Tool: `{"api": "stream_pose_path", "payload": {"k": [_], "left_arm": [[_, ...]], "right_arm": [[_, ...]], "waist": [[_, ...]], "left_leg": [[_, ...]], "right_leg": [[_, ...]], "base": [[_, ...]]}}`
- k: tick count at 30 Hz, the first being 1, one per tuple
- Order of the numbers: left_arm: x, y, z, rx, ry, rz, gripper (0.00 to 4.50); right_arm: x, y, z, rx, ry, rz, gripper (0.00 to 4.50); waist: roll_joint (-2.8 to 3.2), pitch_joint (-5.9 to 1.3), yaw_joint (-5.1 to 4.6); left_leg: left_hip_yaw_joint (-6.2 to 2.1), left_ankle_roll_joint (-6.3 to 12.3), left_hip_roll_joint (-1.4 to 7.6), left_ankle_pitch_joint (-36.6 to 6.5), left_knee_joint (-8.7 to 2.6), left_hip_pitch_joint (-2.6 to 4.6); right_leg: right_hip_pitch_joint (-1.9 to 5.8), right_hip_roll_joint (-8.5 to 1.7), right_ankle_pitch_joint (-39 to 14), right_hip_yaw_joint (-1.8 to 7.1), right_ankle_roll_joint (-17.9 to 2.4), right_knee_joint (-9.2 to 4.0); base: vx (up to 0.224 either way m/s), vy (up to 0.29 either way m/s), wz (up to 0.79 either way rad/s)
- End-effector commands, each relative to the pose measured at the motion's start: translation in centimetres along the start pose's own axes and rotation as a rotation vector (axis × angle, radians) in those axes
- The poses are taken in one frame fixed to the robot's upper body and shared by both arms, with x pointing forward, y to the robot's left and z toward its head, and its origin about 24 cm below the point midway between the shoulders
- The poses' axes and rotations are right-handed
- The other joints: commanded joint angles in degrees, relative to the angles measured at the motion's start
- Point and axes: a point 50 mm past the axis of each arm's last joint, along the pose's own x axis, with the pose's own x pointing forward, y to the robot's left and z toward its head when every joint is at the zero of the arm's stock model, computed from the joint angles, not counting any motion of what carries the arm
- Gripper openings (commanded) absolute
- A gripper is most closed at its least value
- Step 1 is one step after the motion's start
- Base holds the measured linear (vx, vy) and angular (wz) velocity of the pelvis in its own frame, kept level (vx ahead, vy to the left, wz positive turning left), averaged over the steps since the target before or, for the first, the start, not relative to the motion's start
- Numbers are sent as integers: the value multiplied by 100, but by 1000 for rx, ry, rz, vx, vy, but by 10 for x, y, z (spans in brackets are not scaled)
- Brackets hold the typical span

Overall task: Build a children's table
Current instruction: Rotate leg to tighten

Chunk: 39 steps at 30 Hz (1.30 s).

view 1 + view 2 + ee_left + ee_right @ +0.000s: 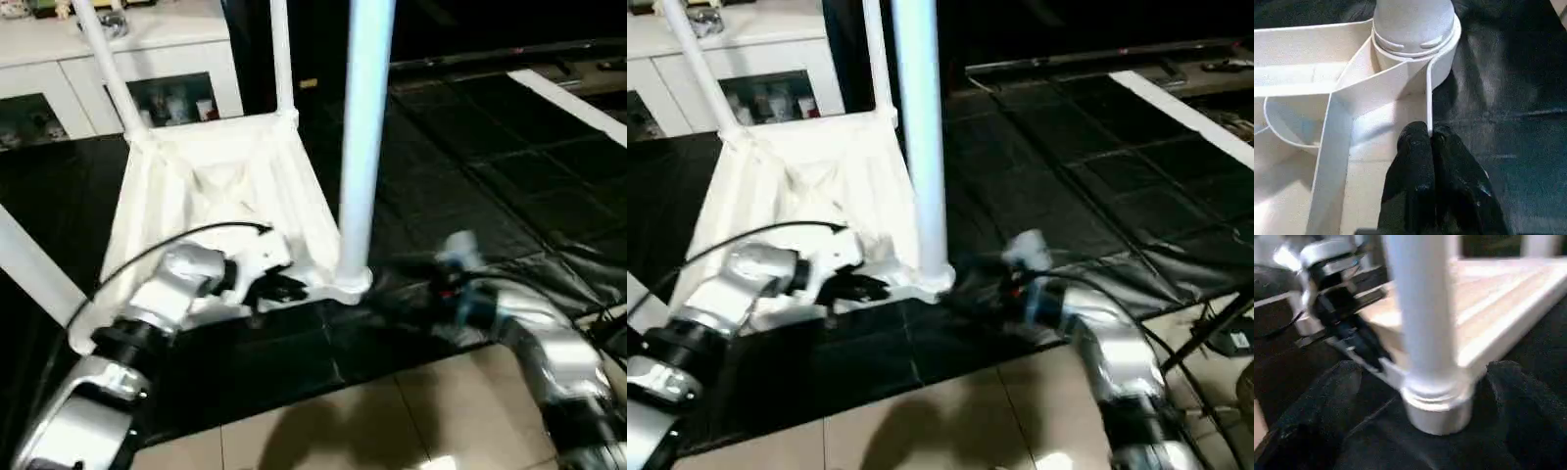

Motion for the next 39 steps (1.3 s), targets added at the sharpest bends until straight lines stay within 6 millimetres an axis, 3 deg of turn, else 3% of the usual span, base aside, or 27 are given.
{"api": "stream_pose_path", "payload": {"k": [1, 6, 8, 12, 16, 17, 19, 20, 21, 22, 23, 24, 25, 26, 27, 28, 29, 30, 31, 32, 33, 34, 35, 36, 37, 38, 39], "left_arm": [[-11, 5, 9, 18, -66, 34, 0], [-19, -1, 18, -40, -249, 87, 56], [-24, -9, 19, -85, -344, 141, 77], [-29, -21, 21, -158, -476, 259, 100], [-31, -34, 17, -236, -555, 513, 139], [-31, -36, 16, -272, -562, 585, 143], [-31, -39, 16, -303, -565, 640, 162], [-30, -50, 19, -325, -575, 743, 172], [-30, -54, 19, -338, -576, 779, 178], [-28, -59, 18, -367, -573, 823, 185], [-27, -61, 17, -389, -568, 848, 195], [-25, -64, 15, -413, -555, 872, 205], [-23, -67, 14, -427, -546, 885, 214], [-22, -69, 13, -446, -551, 902, 219], [-20, -73, 11, -496, -552, 925, 224], [-19, -75, 10, -509, -548, 931, 235], [-17, -77, 10, -520, -534, 935, 249], [-17, -78, 10, -522, -529, 938, 257], [-17, -80, 10, -514, -519, 942, 260], [-17, -82, 8, -508, -503, 956, 265], [-19, -82, 8, -501, -513, 970, 275], [-20, -82, 8, -497, -520, 981, 289], [-21, -81, 8, -483, -523, 971, 289], [-22, -81, 9, -476, -523, 964, 303], [-22, -81, 10, -457, -529, 932, 306], [-23, -80, 11, -448, -532, 913, 311], [-22, -79, 13, -432, -538, 885, 322]], "right_arm": [[-3, 1, 7, -10, -43, -49, 442], [-9, 12, 9, -26, -93, -173, 450], [-13, 21, 7, 1, -91, -222, 450], [-14, 29, 2, 15, -65, -308, 450], [-11, 33, -2, 13, -93, -423, 450], [-11, 33, -2, 26, -106, -447, 450], [-12, 34, -2, 38, -111, -467, 450], [-16, 34, -4, 32, -90, -490, 450], [-17, 34, -4, 28, -85, -497, 450], [-18, 33, -4, 15, -83, -506, 450], [-19, 32, -3, 7, -83, -512, 450], [-20, 30, -1, -13, -86, -522, 450], [-20, 29, 0, -27, -89, -528, 450], [-21, 27, 1, -46, -99, -537, 450], [-23, 24, 2, -48, -102, -535, 450], [-23, 23, 2, -47, -106, -535, 450], [-25, 21, 3, -46, -119, -539, 450], [-25, 21, 3, -45, -122, -541, 450], [-27, 21, 4, -63, -133, -536, 450], [-28, 20, 4, -77, -135, -532, 450], [-28, 18, 3, -70, -127, -539, 450], [-29, 18, 3, -63, -120, -545, 450], [-30, 17, 2, -54, -110, -552, 450], [-30, 16, 2, -50, -106, -555, 450], [-31, 16, 2, -38, -103, -555, 450], [-32, 16, 2, -32, -104, -553, 450], [-32, 16, 2, -32, -107, -543, 450]], "waist": [[-93, -401, 10], [-135, -439, 3], [-181, -414, 22], [-213, -366, -8], [-207, -332, -45], [-225, -321, -59], [-179, -311, -112], [-184, -259, -184], [-64, -304, -248], [22, -270, -363], [28, -236, -396], [-28, -222, -471], [-109, -209, -426], [-261, -224, -299], [-458, -234, -224], [-489, -232, -60], [-564, -218, -18], [-521, -223, 176], [-504, -266, 183], [-501, -258, 395], [-498, -250, 424], [-448, -235, 480], [-364, -268, 490], [-283, -311, 474], [-239, -313, 413], [-181, -369, 305], [-175, -314, 271]], "left_leg": [[197, 402, -67, -703, -398, -83], [216, 502, -59, -184, -350, -95], [228, 584, -52, 3, -335, -113], [280, 540, -71, -498, -374, -112], [282, 274, -43, -1013, -415, -106], [276, 254, -37, -1022, -431, -110], [215, 145, 30, -1242, -474, -49], [-104, 505, -66, -1437, -627, -488], [-448, 854, 234, -1722, -664, -181], [-780, 1378, 375, -1600, -803, -198], [-909, 1568, 433, -1626, -844, -120], [-1073, 1919, 386, -1483, -797, -58], [-975, 1989, 74, -1390, -699, -228], [-672, 1494, -399, -1235, -271, -514], [-309, 1114, -623, -915, 195, -492], [-101, 659, -504, -380, 497, -290], [-61, 724, -405, -326, 438, -475], [-140, 989, -214, -434, 433, -549], [-100, 999, -136, -536, 420, -387], [-251, 1155, -23, -617, 626, -527], [-297, 1145, -12, -590, 694, -572], [-314, 1058, 11, -254, 553, -530], [-185, 1157, -17, 374, 104, -371], [-92, 1320, -7, 742, -66, -186], [-105, 1594, 152, 696, -125, 25], [-195, 1852, 427, 646, -147, 192], [-167, 1635, 432, 272, -214, 49]], "right_leg": [[391, -124, -1158, 219, -1199, -362], [371, -111, -455, 241, -1363, -267], [371, -97, -153, 256, -1431, -232], [356, -88, -1003, 258, -1202, -330], [308, -91, -1916, 271, -748, -428], [303, -65, -1931, 256, -717, -444], [262, 84, -1785, 162, -747, -436], [546, 80, -1604, -168, -730, -308], [373, 126, -1149, -247, -1126, -264], [411, 209, -1052, -277, -1562, -4], [327, 266, -1149, -275, -1718, 101], [245, 284, -1184, -173, -1973, 230], [363, 164, -1179, -57, -2159, 101], [516, -160, -1794, -2, -2143, -340], [465, -428, -2696, -63, -1444, -624], [326, -664, -3937, -133, -508, -819], [462, -817, -4018, 21, -60, -797], [616, -1202, -3788, 294, 260, -763], [496, -1212, -3799, 668, 214, -760], [699, -1537, -3050, 994, -658, -741], [743, -1577, -2624, 1025, -980, -738], [711, -1302, -1745, 768, -1549, -626], [609, -654, -1124, 348, -1721, -420], [501, -303, -929, 169, -1574, -315], [288, -55, -829, 108, -1354, -183], [188, -34, -575, 157, -1082, -31], [245, -88, -444, 273, -1018, -91]], "base": [[0, 0, 0], [0, 0, 0], [0, 0, 0], [0, 0, 0], [0, 0, 0], [0, 0, 0], [0, 0, 0], [0, 0, 0], [15, -95, 45], [65, -122, 66], [65, -122, 66], [60, -121, 64], [5, -150, 65], [5, -150, 65], [-29, -144, 53], [-17, -129, 44], [-17, -129, 44], [-9, -103, 45], [1, -55, 29], [1, -55, 29], [0, 0, 0], [0, 0, 0], [0, 0, 0], [-6, 63, 12], [-11, 103, 18], [-11, 103, 18], [-23, 109, 7]]}}
